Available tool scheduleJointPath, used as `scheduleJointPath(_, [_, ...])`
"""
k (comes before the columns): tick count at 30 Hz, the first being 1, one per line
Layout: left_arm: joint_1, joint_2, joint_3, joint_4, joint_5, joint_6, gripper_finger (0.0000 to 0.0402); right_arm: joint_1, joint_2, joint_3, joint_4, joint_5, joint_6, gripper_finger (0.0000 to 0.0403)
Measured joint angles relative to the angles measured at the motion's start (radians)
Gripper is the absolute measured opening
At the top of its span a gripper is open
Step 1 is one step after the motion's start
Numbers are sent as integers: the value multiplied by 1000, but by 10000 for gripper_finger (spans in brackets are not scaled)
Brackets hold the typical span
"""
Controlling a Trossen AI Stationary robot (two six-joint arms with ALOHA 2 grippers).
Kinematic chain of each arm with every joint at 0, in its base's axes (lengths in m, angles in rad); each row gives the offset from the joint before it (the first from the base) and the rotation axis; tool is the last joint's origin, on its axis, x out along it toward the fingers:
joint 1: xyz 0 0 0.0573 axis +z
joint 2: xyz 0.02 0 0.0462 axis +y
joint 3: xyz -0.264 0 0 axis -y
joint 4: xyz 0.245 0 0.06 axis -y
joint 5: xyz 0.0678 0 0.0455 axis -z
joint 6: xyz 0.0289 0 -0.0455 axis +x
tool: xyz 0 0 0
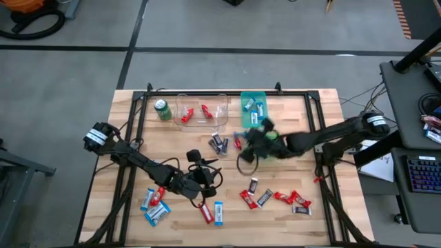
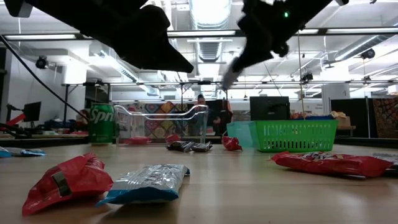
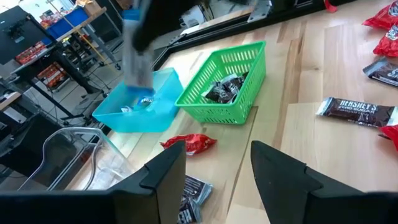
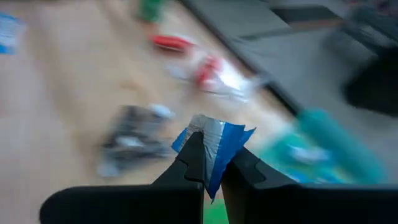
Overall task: Sort candy
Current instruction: Put the white chocolate bar into the blue bin, then put the red chocolate bar into the transparent bin
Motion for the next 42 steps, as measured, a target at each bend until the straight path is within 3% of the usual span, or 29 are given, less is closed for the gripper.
scheduleJointPath(5, [0,0,0,-1,0,0,165,-201,-51,0,-161,-26,24,13])
scheduleJointPath(13, [0,-3,0,-2,0,0,165,-510,21,0,-176,-388,-82,13])
scheduleJointPath(17, [-1,-3,0,-3,0,0,165,-568,60,0,-173,-414,-98,26])
scheduleJointPath(24, [-1,-8,0,-5,20,-6,165,-579,66,0,-145,-415,-101,115])
scheduleJointPath(28, [-1,-54,0,-80,119,-30,165,-577,47,11,-151,-413,-78,159])
scheduleJointPath(35, [-1,-204,0,-433,324,-249,165,-551,-10,23,-185,-444,-47,190])
scheduleJointPath(39, [-3,-261,0,-646,550,-438,165,-510,-46,23,-184,-464,-43,188])
scheduleJointPath(42, [-4,-282,0,-747,741,-699,165,-472,-66,23,-183,-465,-40,185])
